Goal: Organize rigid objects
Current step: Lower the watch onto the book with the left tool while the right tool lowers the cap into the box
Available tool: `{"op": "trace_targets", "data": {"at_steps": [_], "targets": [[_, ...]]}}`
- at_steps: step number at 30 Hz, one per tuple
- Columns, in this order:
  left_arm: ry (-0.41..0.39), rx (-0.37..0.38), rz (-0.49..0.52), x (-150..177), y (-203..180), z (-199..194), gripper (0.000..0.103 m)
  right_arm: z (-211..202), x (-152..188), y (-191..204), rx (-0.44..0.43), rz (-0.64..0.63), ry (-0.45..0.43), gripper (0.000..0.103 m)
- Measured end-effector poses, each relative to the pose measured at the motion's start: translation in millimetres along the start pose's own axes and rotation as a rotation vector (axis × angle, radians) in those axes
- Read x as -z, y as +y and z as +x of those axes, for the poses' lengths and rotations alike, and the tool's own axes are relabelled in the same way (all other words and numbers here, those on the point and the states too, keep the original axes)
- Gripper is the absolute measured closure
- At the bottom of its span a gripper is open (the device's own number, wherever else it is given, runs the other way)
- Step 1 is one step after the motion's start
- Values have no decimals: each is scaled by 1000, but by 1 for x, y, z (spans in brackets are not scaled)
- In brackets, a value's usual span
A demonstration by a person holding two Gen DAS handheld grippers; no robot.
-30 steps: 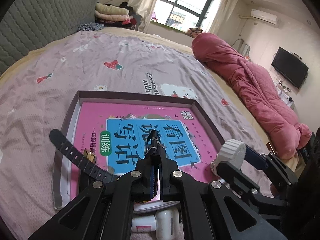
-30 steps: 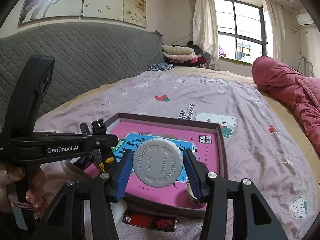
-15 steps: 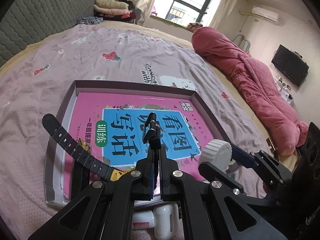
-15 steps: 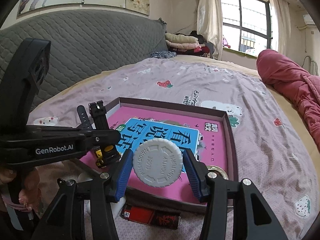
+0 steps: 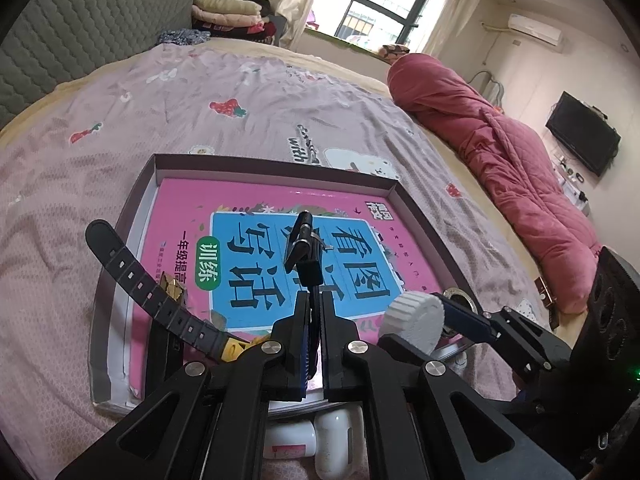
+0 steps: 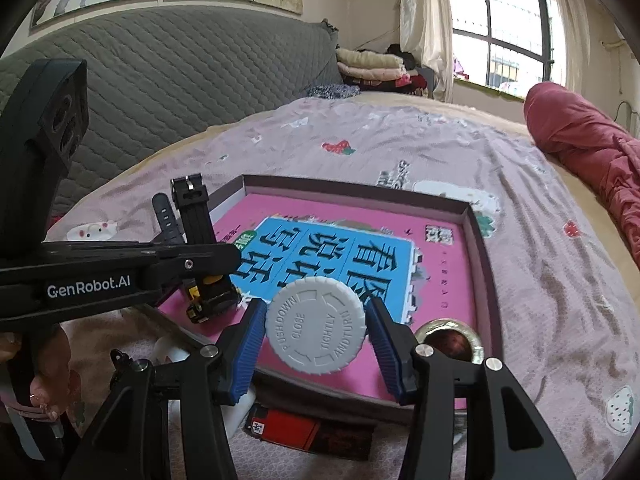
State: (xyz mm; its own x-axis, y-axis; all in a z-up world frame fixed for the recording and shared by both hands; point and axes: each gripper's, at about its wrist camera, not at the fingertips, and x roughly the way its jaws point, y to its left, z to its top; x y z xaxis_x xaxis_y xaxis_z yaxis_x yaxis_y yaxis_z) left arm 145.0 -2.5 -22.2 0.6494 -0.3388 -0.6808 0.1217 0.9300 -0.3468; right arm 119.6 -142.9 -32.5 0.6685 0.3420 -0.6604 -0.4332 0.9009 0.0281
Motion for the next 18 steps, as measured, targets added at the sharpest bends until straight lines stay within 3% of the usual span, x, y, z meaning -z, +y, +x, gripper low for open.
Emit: {"op": "trace_targets", "data": {"at_steps": [18], "targets": [[32, 16, -6, 2, -7, 9, 94, 17, 1, -2, 34, 10, 81, 51]]}}
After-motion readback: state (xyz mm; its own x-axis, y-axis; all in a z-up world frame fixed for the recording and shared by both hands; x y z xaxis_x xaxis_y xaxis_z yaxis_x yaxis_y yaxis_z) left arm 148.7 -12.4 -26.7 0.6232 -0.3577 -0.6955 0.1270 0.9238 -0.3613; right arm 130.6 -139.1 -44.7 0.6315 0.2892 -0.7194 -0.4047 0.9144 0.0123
